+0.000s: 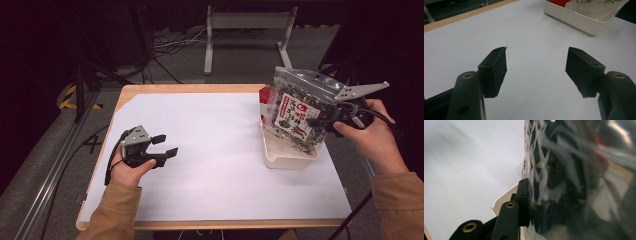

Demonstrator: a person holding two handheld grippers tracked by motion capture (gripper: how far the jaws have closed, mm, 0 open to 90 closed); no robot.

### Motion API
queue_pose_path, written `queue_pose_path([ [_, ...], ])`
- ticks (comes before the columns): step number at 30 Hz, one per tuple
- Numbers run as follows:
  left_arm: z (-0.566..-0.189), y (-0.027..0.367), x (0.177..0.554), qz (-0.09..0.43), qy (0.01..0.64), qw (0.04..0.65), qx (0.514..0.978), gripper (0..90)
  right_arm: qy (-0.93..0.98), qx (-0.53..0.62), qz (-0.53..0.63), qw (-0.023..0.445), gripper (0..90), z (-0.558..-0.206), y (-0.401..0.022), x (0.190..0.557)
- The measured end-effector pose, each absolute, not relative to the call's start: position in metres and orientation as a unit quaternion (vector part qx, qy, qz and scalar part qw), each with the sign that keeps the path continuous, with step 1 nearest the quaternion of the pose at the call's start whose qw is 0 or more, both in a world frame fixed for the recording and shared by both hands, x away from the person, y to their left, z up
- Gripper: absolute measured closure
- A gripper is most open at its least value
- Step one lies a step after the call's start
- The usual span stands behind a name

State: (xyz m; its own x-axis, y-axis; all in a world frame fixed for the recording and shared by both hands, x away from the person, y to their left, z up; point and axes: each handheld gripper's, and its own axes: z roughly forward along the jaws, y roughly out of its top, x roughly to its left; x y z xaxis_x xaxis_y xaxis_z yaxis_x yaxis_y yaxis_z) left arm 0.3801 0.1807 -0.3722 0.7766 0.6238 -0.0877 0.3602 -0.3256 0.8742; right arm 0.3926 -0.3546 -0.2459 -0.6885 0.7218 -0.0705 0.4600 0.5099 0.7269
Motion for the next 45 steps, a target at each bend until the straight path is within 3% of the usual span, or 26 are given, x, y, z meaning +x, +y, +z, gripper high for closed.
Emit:
queue_pose_path([
  [27,-0.372,0.18,0.38,0.136,0.305,0.493,0.803,33.6,0.858,0.372,0.309,0.175,71.2,-0.288,-0.344,0.41],
  [29,-0.372,0.178,0.379,0.134,0.307,0.494,0.802,33.6,0.862,0.375,0.296,0.171,71.5,-0.308,-0.339,0.414],
  [40,-0.373,0.179,0.378,0.135,0.307,0.491,0.804,33.4,0.841,0.388,0.336,0.17,71.0,-0.322,-0.356,0.407],
  [44,-0.373,0.18,0.378,0.136,0.306,0.49,0.805,33.3,0.832,0.397,0.345,0.177,67.8,-0.322,-0.357,0.405],
  [45,-0.373,0.18,0.377,0.133,0.309,0.491,0.804,33.3,0.824,0.404,0.354,0.181,62.2,-0.322,-0.359,0.404],
])
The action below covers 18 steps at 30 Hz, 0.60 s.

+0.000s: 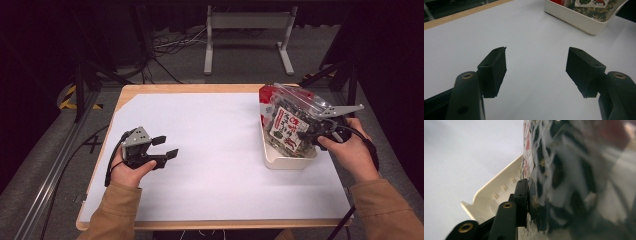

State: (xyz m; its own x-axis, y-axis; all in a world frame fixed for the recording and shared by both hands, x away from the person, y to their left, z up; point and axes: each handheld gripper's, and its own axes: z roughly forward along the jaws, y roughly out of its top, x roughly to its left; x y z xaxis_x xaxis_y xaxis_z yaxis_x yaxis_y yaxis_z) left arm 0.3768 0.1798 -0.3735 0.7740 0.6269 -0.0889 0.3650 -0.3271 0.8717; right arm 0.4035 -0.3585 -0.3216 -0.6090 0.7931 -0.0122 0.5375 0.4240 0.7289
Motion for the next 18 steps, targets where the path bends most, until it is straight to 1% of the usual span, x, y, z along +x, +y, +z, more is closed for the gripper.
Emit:
queue_pose_path([
  [1,-0.373,0.18,0.377,0.135,0.305,0.491,0.805,33.3,0.817,0.408,0.364,0.184,53.6,-0.321,-0.36,0.402],
  [4,-0.373,0.182,0.374,0.138,0.306,0.491,0.804,32.8,0.798,0.415,0.396,0.185,41.8,-0.319,-0.364,0.395],
  [6,-0.372,0.183,0.372,0.139,0.305,0.491,0.804,32.5,0.787,0.42,0.406,0.197,34.1,-0.317,-0.367,0.39],
  [10,-0.372,0.186,0.367,0.14,0.3,0.491,0.806,32.0,0.776,0.423,0.41,0.225,27.8,-0.315,-0.375,0.378],
  [18,-0.374,0.191,0.358,0.145,0.293,0.486,0.81,31.1,0.769,0.42,0.419,0.237,25.6,-0.317,-0.385,0.354],
])
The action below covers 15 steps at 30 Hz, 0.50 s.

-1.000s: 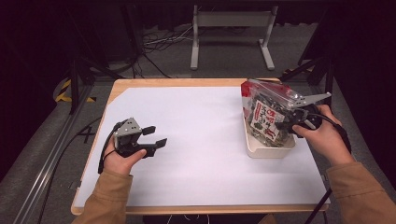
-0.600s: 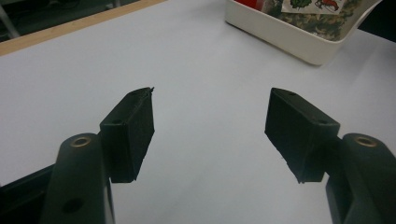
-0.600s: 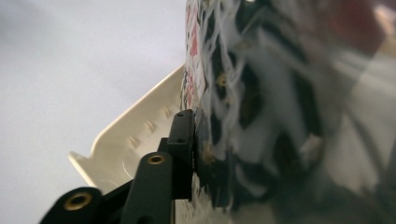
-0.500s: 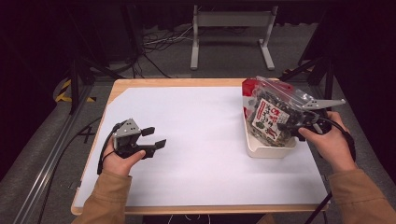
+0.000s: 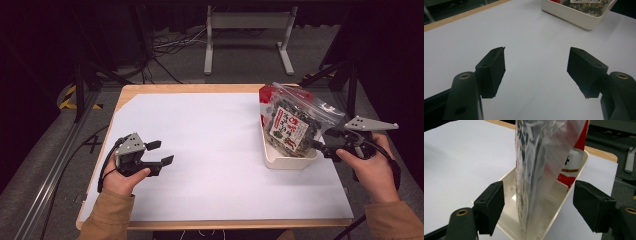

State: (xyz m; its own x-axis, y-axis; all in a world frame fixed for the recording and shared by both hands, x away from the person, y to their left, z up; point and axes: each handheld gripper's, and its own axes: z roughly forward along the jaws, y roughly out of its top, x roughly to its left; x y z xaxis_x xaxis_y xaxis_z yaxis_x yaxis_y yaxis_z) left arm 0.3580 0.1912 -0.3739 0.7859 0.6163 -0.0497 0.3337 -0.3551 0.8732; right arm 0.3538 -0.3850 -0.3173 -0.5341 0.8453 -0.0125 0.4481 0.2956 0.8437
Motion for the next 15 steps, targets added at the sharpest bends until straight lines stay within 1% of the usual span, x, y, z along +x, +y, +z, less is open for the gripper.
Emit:
queue_pose_path([
  [8,-0.377,0.195,0.35,0.141,0.286,0.495,0.808,30.0,0.763,0.427,0.421,0.24,25.6,-0.322,-0.391,0.337],
  [15,-0.379,0.2,0.346,0.136,0.28,0.498,0.81,29.8,0.766,0.401,0.444,0.235,26.1,-0.328,-0.389,0.32],
])
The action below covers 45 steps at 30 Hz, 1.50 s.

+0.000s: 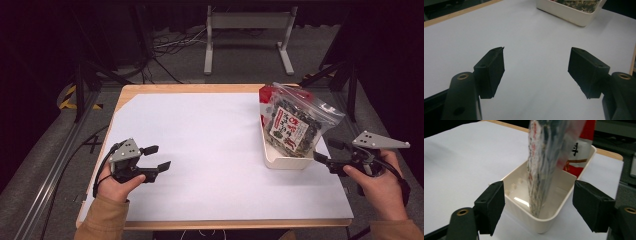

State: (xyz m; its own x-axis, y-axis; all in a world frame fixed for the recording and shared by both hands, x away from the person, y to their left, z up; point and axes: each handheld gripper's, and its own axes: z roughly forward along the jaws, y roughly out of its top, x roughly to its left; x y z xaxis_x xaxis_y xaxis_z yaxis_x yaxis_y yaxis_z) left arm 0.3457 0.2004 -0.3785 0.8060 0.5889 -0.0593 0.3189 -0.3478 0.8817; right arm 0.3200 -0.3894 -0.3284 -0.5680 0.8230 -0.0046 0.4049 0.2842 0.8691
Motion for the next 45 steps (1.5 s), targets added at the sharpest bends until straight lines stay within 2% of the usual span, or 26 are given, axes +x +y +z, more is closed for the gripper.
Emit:
queue_pose_path([
  [25,-0.391,0.209,0.339,0.125,0.279,0.505,0.807,28.4,0.786,0.3,0.506,0.192,24.3,-0.387,-0.331,0.314],
  [38,-0.397,0.207,0.341,0.125,0.277,0.507,0.807,28.2,0.803,0.281,0.494,0.18,25.2,-0.422,-0.311,0.318],
  [45,-0.4,0.205,0.342,0.116,0.28,0.504,0.809,27.3,0.806,0.269,0.496,0.182,24.8,-0.425,-0.307,0.316],
])
